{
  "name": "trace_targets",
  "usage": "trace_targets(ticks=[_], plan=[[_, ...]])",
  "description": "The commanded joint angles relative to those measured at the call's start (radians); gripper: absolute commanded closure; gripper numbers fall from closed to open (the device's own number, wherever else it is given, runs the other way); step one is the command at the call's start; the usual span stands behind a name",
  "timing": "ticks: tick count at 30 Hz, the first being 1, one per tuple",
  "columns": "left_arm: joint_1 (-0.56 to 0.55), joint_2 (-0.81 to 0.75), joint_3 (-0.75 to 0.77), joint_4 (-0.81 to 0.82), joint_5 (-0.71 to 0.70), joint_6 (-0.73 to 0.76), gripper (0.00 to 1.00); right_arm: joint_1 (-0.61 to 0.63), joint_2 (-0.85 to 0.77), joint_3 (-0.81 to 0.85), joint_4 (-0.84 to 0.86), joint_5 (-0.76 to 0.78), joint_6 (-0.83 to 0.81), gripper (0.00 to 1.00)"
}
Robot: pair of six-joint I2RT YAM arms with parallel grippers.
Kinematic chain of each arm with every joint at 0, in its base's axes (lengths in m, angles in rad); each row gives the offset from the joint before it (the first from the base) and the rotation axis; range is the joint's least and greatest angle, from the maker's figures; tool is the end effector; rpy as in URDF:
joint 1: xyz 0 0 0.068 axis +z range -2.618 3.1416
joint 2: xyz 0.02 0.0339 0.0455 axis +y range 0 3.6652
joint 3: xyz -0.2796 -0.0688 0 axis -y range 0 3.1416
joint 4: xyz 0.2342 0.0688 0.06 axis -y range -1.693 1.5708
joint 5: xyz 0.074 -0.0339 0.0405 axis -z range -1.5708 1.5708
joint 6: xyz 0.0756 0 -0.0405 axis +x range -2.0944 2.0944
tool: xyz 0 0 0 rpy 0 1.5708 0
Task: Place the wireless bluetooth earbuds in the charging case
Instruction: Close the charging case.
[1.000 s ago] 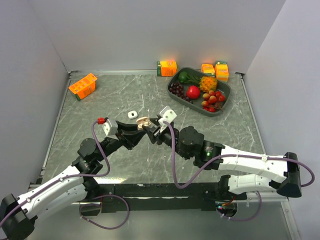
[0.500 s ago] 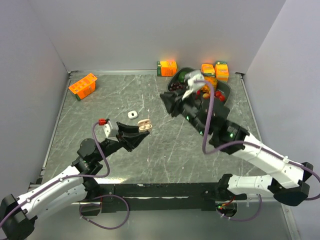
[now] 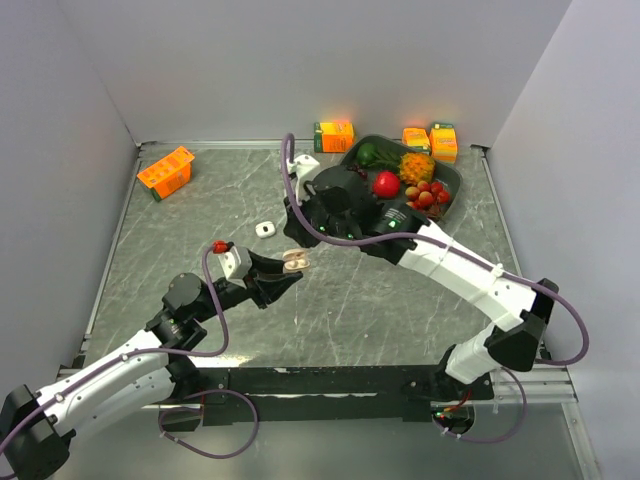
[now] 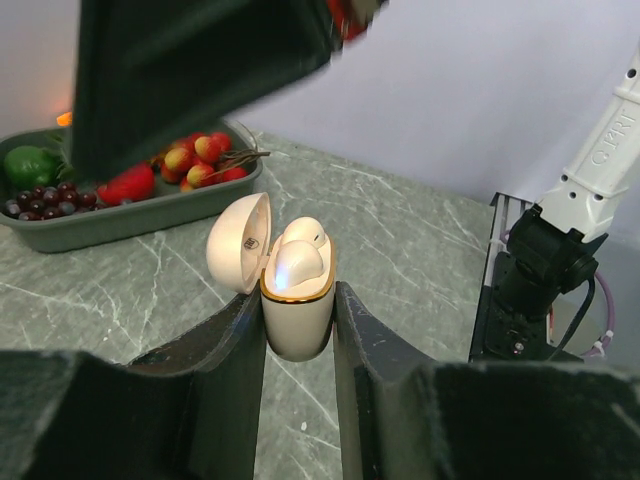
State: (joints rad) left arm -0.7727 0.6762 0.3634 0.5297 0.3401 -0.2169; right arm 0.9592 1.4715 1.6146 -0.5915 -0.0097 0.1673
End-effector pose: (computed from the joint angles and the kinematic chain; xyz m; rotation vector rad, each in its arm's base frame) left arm 0.1149 -0.1473 0.3048 0.6795 1.2789 -1.0509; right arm 0.2006 0.2873 0.4197 -0.8140 1.9308 0.7119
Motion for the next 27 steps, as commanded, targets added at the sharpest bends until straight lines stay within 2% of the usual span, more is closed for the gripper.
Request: trace_targets(ticks=[1,14,27], plan=[[0.003,-0.02,0.029,0.016,0.008,0.028,0.99,-0.005,0.018,0.019,-0.062,-0.061,0.029,0.79],[0.001,-0.03,0.034,0.023,-0.058,0.014,0.99,0.019,-0.031,-0.067,-0.07,-0.076,0.037,0.8],[0.003,-0.014,0.035,0.027,-0.093,-0.001,0.99,0.069,-0.148,-0.16,-0.031,-0.015,0.083,0.79]])
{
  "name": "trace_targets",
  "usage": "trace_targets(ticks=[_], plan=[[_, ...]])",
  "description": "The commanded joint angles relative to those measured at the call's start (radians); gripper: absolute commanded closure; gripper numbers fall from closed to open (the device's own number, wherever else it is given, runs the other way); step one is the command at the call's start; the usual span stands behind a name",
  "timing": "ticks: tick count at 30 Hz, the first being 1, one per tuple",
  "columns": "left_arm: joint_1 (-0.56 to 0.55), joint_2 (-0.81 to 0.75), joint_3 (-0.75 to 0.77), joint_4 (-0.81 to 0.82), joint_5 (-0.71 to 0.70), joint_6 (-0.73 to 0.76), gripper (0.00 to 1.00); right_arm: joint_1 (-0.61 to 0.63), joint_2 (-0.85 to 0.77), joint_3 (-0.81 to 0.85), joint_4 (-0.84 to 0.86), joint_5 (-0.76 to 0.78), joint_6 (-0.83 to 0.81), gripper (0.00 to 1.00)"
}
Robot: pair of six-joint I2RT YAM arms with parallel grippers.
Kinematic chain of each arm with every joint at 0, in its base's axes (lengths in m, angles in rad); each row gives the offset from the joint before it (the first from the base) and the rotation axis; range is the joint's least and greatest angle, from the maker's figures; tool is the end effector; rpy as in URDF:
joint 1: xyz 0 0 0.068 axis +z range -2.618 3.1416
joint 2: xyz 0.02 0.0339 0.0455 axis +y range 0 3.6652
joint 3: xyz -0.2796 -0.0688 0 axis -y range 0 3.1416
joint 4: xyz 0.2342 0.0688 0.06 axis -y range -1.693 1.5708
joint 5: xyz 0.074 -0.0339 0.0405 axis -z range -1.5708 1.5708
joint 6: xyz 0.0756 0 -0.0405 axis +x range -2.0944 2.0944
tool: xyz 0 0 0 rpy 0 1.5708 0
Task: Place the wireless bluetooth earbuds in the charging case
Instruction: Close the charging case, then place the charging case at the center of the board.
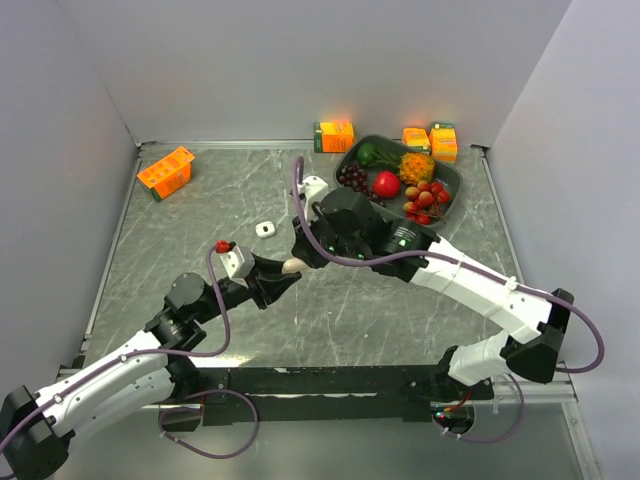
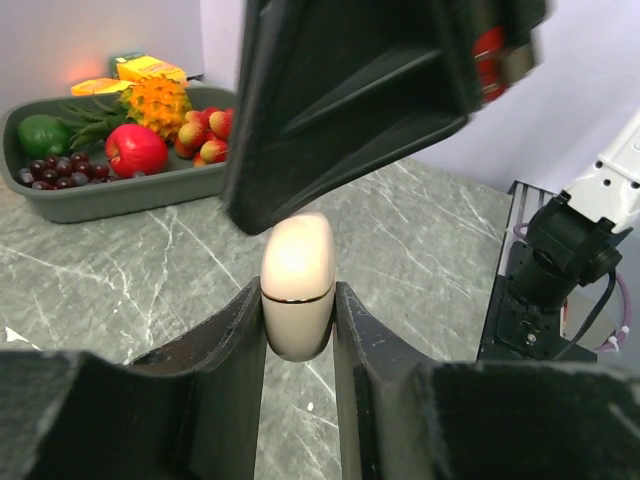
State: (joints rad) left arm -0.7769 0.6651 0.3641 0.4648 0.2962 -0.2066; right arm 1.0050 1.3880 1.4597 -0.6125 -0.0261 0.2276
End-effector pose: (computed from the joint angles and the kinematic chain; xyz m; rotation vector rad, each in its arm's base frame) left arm 0.1170 -0.1460 0.2978 0.6622 1.3391 -1.0124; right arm 0.1735 0.2768 0.3881 -0.8512 2.0355 0.7452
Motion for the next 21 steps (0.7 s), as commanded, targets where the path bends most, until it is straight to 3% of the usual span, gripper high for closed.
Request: trace_targets(ticks=[1,5,11,15,21], plan=[[0.007,-0.002,0.035,0.092,-0.049,-0.013,0.99,0.026,-0.066,-0.006,-0.01,0.009,0.022,0.79],[0.007,-0.001,0.038,0.081,-0.069,-0.022,0.99,0.027,-0.083,-0.018,0.002,0.056,0.048,0.77],[0.031,0.128,0.127,-0.076,-0.151,-0.108,0.99,-0.107,-0.225,-0.146,0.095,0.12,0.215,0.58],[0.082,0.385,0.261,-0.234,-0.103,-0.226,0.99,-0.172,-0.265,-0.206,0.108,0.137,0.254,0.53],[0.188,0.777,0.447,-0.27,0.015,-0.438,0.98,-0.186,-0.293,-0.255,0.088,0.147,0.24,0.51]])
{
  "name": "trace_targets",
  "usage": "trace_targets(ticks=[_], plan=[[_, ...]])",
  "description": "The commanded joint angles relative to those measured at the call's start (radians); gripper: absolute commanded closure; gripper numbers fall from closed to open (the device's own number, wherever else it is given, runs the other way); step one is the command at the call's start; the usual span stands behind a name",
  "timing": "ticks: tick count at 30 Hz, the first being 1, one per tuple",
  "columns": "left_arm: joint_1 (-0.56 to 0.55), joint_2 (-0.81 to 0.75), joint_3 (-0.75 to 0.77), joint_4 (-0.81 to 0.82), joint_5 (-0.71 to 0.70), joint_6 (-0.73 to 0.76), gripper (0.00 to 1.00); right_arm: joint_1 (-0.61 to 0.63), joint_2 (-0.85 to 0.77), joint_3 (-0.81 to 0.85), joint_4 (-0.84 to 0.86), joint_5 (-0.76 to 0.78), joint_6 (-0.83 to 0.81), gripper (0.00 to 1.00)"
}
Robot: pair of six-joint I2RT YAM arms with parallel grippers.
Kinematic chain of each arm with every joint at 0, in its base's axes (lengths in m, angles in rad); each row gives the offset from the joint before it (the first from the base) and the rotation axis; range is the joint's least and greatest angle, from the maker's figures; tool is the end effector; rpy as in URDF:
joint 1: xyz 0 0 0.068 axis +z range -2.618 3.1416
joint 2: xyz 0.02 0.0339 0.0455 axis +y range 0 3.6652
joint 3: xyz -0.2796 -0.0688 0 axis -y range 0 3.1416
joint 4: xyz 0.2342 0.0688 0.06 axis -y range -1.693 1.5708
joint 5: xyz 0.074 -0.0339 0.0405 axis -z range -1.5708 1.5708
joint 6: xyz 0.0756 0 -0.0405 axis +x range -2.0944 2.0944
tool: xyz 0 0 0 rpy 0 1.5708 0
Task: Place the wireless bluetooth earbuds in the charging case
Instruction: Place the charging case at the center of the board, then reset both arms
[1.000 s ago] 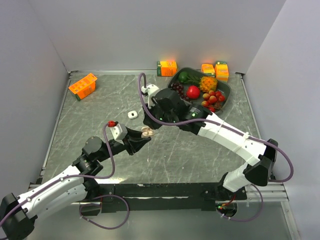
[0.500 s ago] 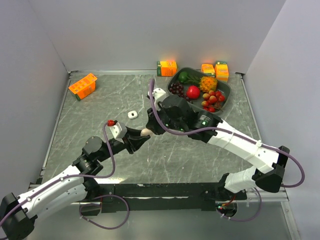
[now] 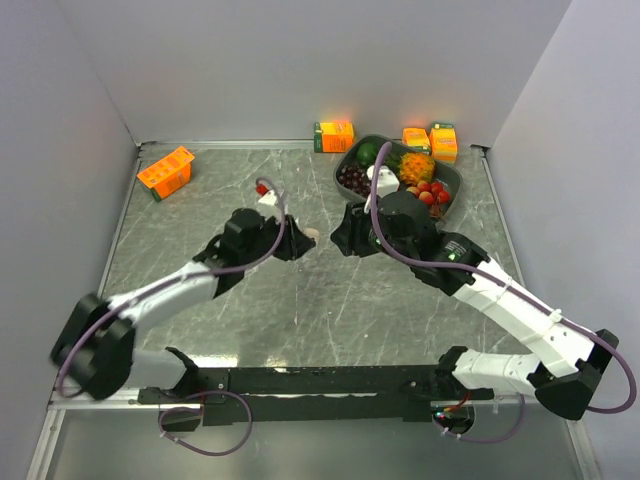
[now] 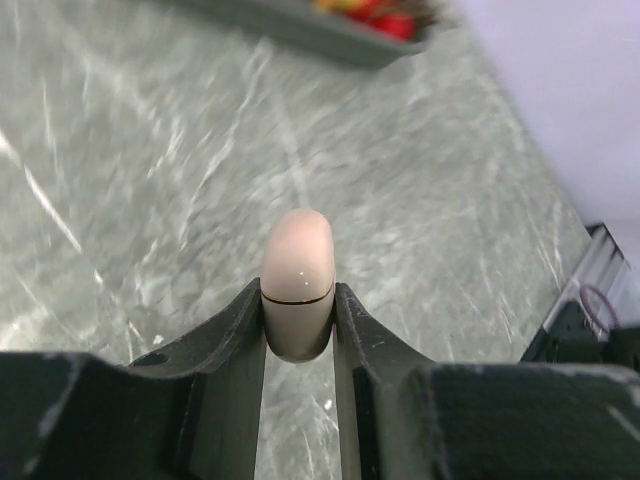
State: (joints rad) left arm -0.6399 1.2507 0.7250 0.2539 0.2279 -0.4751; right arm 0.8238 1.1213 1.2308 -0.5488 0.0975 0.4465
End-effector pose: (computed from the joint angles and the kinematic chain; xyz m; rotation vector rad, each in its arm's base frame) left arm 0.2360 -0.1970 0.2736 0.3287 1.9253 -0.9708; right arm 0.1819 0.1856 0.3871 -0.3267 2.0550 0.7018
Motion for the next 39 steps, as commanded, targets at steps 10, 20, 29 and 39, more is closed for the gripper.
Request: trace_targets(ticks=[10,20,29,39], plan=[[0.083,0.581,0.352,-0.102,0.1,-0.168,0.98,-0.02,-0.075,-0.123,0.053,-0.024,0.018,0.5],[0.098,0.717,0.453,-0.251,0.037,-0.146,0.85,-0.022,-0.084,-0.162,0.067,-0.038,0.011,0.47],[0.108,0.724,0.427,-0.33,0.004,-0.138,0.57,-0.026,-0.098,-0.165,0.062,-0.033,0.012,0.45],[0.175,0.578,0.312,-0.4,-0.056,-0.119,0.35,-0.023,-0.117,-0.174,0.056,-0.013,0.015,0.44]])
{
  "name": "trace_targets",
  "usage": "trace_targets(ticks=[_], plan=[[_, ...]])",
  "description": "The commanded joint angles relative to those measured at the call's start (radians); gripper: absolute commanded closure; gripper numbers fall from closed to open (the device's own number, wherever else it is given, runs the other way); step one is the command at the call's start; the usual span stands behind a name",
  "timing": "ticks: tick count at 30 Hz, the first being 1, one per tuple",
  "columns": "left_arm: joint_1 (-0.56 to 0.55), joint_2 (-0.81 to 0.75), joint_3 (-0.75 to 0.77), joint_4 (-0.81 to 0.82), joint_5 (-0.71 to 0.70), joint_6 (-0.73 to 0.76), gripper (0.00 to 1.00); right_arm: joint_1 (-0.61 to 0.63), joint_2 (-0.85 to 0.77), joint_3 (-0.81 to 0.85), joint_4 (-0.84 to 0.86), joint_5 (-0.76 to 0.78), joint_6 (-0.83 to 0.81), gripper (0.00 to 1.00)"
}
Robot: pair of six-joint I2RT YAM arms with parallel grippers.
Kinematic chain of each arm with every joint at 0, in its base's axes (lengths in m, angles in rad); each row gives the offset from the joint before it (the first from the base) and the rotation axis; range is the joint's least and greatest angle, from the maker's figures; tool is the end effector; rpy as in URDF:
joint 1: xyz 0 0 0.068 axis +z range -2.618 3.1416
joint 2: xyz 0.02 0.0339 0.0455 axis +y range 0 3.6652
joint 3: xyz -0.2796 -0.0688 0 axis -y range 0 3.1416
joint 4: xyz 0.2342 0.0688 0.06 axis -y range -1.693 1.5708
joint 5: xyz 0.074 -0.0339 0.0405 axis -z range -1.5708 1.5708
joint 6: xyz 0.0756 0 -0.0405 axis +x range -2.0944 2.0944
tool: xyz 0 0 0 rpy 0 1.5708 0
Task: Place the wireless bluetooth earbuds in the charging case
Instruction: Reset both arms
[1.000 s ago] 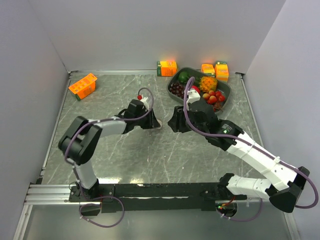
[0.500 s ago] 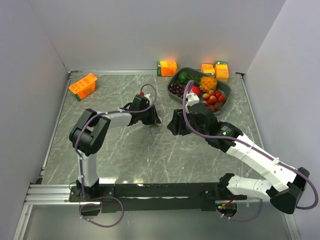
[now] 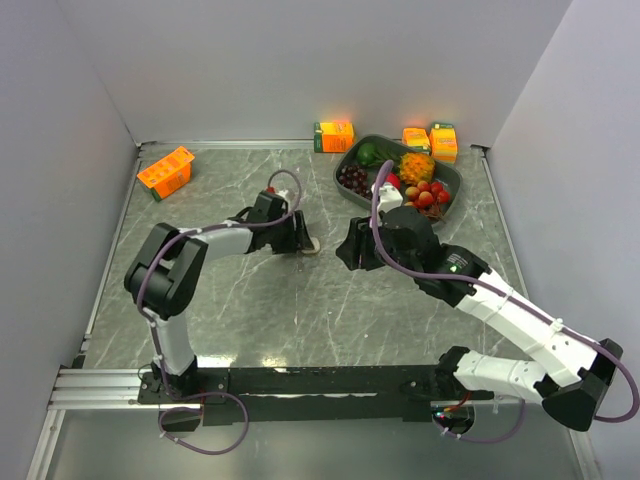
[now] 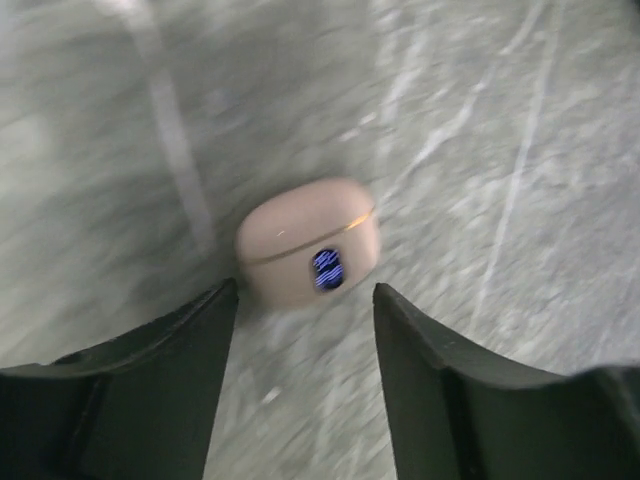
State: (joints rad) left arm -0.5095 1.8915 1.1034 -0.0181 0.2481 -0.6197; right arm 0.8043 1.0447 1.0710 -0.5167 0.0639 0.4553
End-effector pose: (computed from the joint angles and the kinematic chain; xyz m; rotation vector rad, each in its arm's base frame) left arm 0.3557 -0.2200 0.1488 -0.0126 2.5082 -0.8028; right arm 0.1727 0.1724 0.3510 -0.3307 2.1118 0.6997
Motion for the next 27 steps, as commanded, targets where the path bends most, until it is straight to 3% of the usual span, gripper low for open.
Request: trace_targets(ticks=[1,8,13,14,15,17,20,21,23,24,27], plan=[[0.052,-0.101,-0.074,-0.137,-0.081,0.029,0.34,-0.008,-0.041,-0.016,0.024,0.02,0.006,0.44],[0.1,-0.346,-0.08,-0.278,-0.19,0.072,0.31,-0.008,-0.049,-0.019,0.023,0.03,-0.003,0.44],[0.094,-0.656,-0.144,-0.313,-0.418,-0.021,0.28,-0.007,-0.067,-0.065,0.044,0.069,-0.024,0.42],[0.089,-0.705,-0.202,-0.306,-0.458,-0.082,0.23,-0.01,-0.071,-0.075,0.052,0.074,-0.024,0.42],[0.082,-0.75,-0.229,-0.298,-0.505,-0.118,0.04,-0.01,-0.074,-0.085,0.058,0.082,-0.023,0.42],[0.078,-0.86,-0.288,-0.319,-0.608,-0.22,0.04,-0.008,-0.075,-0.108,0.072,0.088,-0.02,0.42],[0.08,-0.954,-0.356,-0.319,-0.644,-0.264,0.04,-0.008,-0.081,-0.143,0.113,0.07,-0.015,0.37],[0.085,-0.966,-0.362,-0.312,-0.618,-0.238,0.04,-0.008,-0.09,-0.154,0.128,0.07,-0.015,0.29],[0.083,-0.964,-0.352,-0.324,-0.57,-0.174,0.04,-0.008,-0.106,-0.178,0.162,0.07,-0.01,0.22],[0.083,-0.956,-0.346,-0.336,-0.563,-0.164,0.04,-0.01,-0.109,-0.184,0.171,0.073,-0.006,0.05],[0.085,-0.901,-0.298,-0.411,-0.566,-0.121,0.04,-0.008,-0.123,-0.186,0.181,0.094,0.002,0.0]])
